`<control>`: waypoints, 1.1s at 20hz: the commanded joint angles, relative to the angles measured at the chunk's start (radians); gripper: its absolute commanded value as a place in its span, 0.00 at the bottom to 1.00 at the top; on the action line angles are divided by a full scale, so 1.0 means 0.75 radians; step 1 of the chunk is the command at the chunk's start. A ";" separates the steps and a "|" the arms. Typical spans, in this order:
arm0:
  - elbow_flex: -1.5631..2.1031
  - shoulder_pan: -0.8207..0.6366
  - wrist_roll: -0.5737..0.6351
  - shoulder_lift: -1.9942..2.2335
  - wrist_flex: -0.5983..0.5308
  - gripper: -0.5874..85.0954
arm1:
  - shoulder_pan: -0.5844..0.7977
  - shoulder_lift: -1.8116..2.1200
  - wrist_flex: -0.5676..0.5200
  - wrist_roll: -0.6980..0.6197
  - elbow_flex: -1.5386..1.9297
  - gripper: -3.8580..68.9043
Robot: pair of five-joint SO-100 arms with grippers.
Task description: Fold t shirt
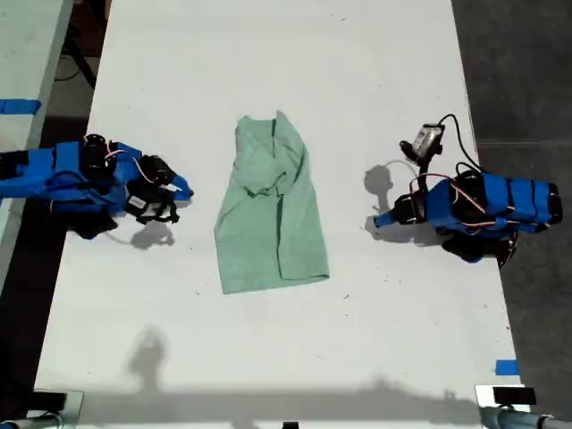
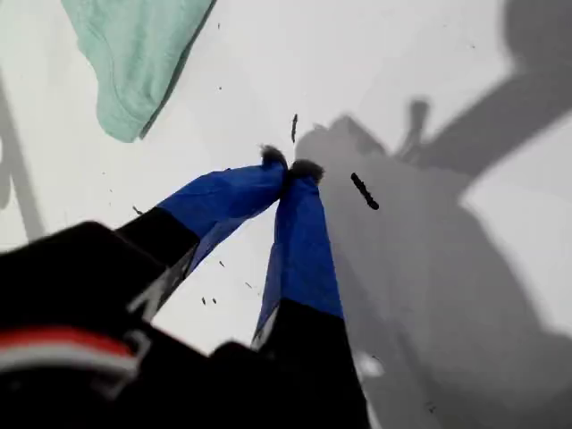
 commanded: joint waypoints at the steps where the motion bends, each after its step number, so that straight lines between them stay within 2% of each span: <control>1: -0.751 0.049 -0.115 -0.767 0.327 0.00 | 0.014 0.008 0.008 0.002 0.082 0.08; 2: -0.949 0.061 -0.115 -0.929 0.413 0.00 | 0.012 0.008 0.008 0.002 0.082 0.08; 5: -1.211 0.209 -0.084 -1.197 0.407 0.02 | 0.006 0.008 0.008 0.004 0.082 0.08; 8: -1.385 0.333 -0.110 -1.501 0.397 0.22 | 0.012 0.010 0.008 -0.004 0.082 0.08; 9: -1.479 0.378 -0.112 -1.606 0.391 0.32 | 0.012 0.010 0.008 -0.006 0.082 0.08; 10: -1.587 0.427 -0.115 -1.704 0.391 0.34 | 0.010 0.010 0.008 -0.006 0.082 0.08; 12: -1.755 0.481 -0.115 -1.880 0.378 0.33 | 0.010 0.012 0.008 -0.004 0.082 0.08; 17: -1.808 0.520 -0.133 -2.094 0.219 0.26 | 0.006 0.012 0.008 -0.004 0.082 0.08; 19: -1.808 0.528 -0.157 -2.088 0.235 0.25 | 0.006 0.012 0.008 -0.006 0.082 0.08; 22: -1.798 0.509 -0.164 -2.043 0.337 0.25 | 0.006 0.014 0.008 -0.006 0.082 0.08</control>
